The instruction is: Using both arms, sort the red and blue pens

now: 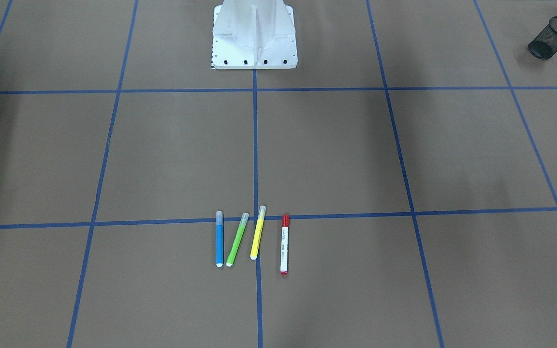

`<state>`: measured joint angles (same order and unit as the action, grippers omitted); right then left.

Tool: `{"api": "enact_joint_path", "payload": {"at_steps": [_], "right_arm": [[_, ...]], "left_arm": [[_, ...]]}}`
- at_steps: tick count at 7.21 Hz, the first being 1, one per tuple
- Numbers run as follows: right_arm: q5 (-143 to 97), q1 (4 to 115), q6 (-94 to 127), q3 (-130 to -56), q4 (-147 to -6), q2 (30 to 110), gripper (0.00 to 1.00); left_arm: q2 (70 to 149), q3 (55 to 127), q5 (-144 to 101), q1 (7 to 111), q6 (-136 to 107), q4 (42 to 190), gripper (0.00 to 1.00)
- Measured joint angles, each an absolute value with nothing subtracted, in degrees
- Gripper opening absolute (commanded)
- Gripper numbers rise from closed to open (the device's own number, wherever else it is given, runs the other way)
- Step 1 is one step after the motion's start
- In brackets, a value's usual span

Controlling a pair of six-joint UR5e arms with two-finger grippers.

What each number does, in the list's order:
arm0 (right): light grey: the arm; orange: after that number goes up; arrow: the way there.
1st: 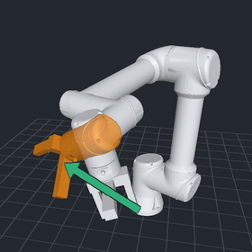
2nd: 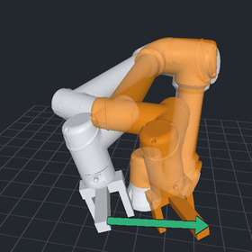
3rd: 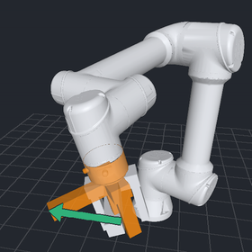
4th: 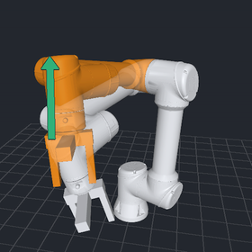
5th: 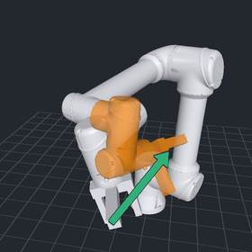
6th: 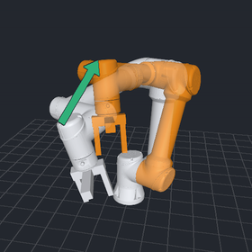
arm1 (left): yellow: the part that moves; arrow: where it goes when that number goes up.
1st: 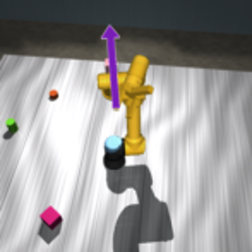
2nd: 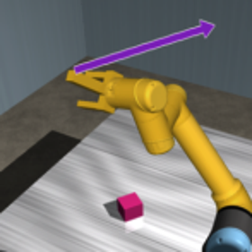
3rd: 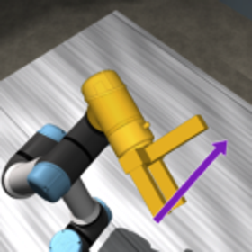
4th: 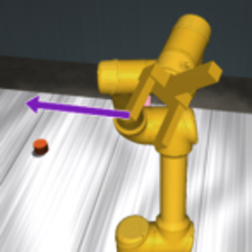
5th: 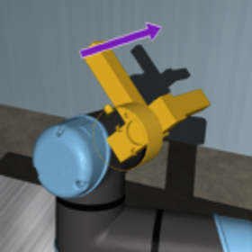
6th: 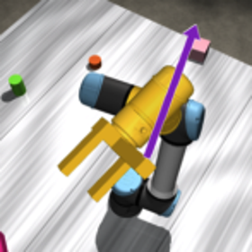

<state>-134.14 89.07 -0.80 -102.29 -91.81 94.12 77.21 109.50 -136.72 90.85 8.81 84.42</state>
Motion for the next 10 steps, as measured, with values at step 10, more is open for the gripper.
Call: {"api": "enact_joint_path", "payload": {"at_steps": [10], "right_arm": [[-135.5, 85.0, 1.2, -101.4, -91.5, 86.7, 0.99]], "left_arm": [[86.0, 108.6, -136.9, 90.4, 8.4, 85.2, 1.00]]}}
